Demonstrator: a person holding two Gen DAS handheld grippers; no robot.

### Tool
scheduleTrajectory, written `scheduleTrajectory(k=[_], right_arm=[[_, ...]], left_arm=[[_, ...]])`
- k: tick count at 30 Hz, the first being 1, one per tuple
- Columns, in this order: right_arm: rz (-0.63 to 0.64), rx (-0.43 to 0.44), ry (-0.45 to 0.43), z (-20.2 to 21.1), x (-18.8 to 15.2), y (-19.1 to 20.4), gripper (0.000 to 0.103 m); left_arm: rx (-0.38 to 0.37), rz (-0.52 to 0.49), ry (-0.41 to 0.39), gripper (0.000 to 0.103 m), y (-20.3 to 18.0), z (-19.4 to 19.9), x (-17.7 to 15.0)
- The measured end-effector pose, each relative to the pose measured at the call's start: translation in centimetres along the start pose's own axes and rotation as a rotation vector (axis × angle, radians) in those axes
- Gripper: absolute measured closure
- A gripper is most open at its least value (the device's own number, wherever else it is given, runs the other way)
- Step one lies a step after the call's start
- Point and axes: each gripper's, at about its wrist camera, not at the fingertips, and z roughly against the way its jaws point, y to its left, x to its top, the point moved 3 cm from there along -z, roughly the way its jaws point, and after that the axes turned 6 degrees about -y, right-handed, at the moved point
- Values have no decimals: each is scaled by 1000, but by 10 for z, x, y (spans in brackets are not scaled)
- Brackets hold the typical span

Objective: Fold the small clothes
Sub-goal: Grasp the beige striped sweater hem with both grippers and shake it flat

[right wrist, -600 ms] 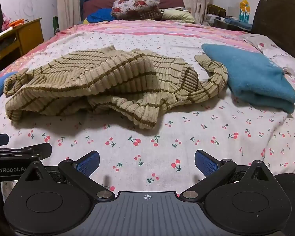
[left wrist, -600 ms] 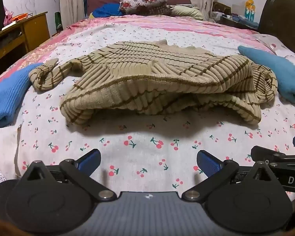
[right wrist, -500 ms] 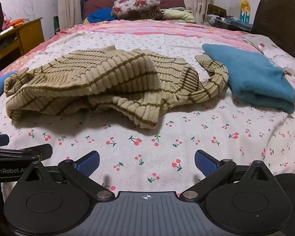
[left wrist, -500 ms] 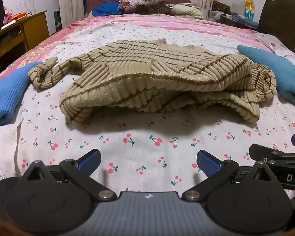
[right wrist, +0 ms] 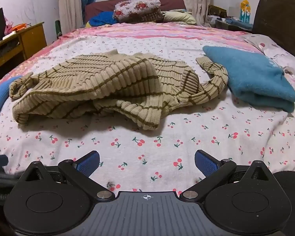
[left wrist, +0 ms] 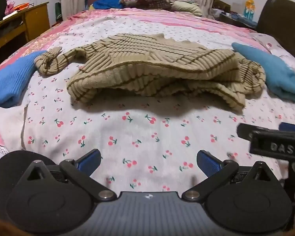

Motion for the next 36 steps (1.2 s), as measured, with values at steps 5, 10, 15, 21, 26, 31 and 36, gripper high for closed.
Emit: scheduleTrajectory(k=[5,10,15,21,26,31,36], right_arm=[[-8,3,-8,3,1,-1,0],[-10,5,-12,6,1,-2,0],[-17,6,-16,7,2,-4,0],[-8,14,-19,6,7,-4,0],[1,20,-18,4,20,-2,0],[-11,49,10,0,41,0,0],[10,49,-20,-4,69,5,0]], left_arm=[[12,-1,-68,0,0,16,3],[15,-10,-56,0,0,17,2],[33,-15,-61,0,2,14,4],[71,-33,-98,0,11,10,23],[94,-83,-106,0,12,4,45],[104,-134,-87,0,8,-7,67],[105,-135,-94,0,9,-17,94]])
